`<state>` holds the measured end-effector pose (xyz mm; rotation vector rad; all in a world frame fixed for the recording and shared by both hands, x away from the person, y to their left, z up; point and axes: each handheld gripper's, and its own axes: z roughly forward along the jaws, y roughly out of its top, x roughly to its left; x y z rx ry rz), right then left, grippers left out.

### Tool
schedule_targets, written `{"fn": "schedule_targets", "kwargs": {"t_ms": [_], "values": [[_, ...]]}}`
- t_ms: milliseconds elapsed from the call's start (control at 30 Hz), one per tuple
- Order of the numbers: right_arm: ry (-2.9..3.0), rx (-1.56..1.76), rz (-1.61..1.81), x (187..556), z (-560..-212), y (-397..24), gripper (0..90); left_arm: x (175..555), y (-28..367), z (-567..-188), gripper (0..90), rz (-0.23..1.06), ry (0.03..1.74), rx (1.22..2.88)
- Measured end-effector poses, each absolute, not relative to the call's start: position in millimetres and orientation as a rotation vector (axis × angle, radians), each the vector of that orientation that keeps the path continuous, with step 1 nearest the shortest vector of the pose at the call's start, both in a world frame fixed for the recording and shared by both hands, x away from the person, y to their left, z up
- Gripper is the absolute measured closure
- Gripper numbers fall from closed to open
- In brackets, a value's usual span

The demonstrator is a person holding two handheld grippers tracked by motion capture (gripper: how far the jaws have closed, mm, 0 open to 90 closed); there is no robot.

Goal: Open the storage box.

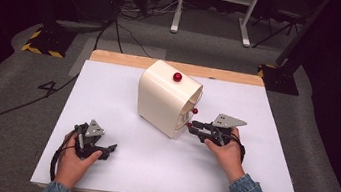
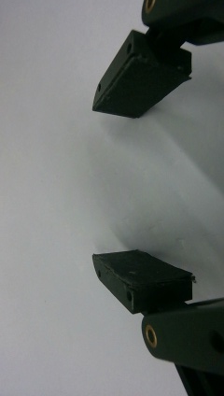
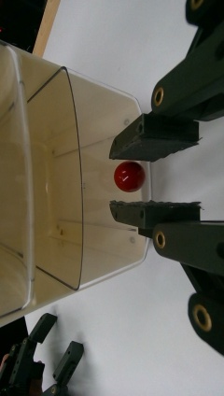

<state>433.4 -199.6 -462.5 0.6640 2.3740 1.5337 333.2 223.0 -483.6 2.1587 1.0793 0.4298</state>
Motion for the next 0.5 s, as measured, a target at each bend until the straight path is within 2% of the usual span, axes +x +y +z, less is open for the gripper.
{"fn": "schedule_targets", "kwargs": {"t_ms": [500], "values": [[2.308,0.692,1.643,437.1,-478.1,-200.5,73.9,333.2,223.0,-483.6,23.6,0.429,1.080,2.158]]}}
